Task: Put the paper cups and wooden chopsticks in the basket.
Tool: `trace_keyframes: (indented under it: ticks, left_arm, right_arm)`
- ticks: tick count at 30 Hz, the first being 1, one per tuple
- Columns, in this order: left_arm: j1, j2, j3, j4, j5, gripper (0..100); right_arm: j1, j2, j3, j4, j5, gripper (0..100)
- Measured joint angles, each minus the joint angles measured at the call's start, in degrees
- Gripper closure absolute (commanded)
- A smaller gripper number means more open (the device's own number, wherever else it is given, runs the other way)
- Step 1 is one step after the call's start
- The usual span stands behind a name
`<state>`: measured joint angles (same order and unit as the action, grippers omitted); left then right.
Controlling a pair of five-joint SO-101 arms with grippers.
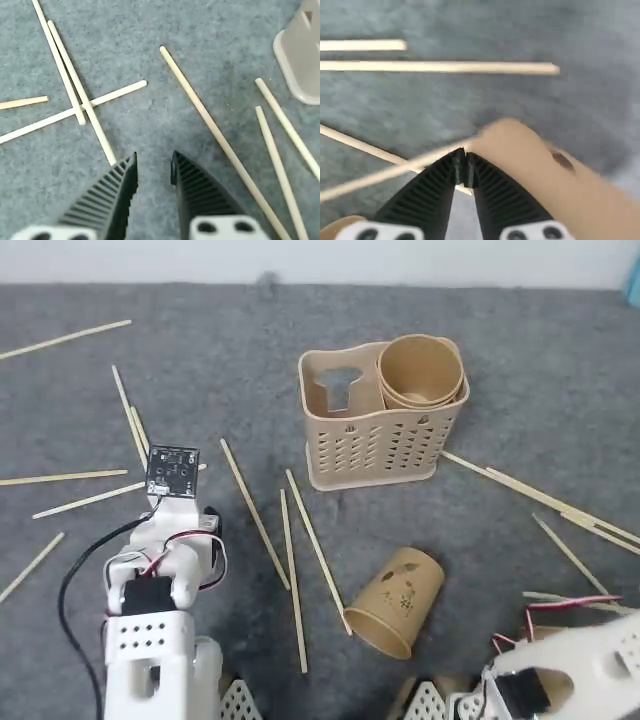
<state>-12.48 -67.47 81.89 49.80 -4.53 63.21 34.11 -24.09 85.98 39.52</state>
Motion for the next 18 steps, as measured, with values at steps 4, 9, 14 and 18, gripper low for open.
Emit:
trace_keyframes:
  ticks: [4, 9, 14, 18]
  left_arm:
    - [0.0, 0.0, 0.0, 0.0, 0.0, 90]
    - [0.0, 0.0, 0.18, 0.0, 0.0, 90]
    - [0.0, 0.0, 0.18, 0.0, 0.0, 90]
    - [0.0, 0.0, 0.53, 0.0, 0.0, 90]
  right_arm:
    - [-2.99, 0.62, 0.44, 0.0, -0.09, 99.1]
    - [-5.54, 0.62, 0.53, 0.0, -3.69, 98.9]
    - [-10.64, 0.62, 0.53, 1.41, -4.84, 99.1]
    - [-14.51, 0.7, -2.37, 5.45, -4.92, 99.1]
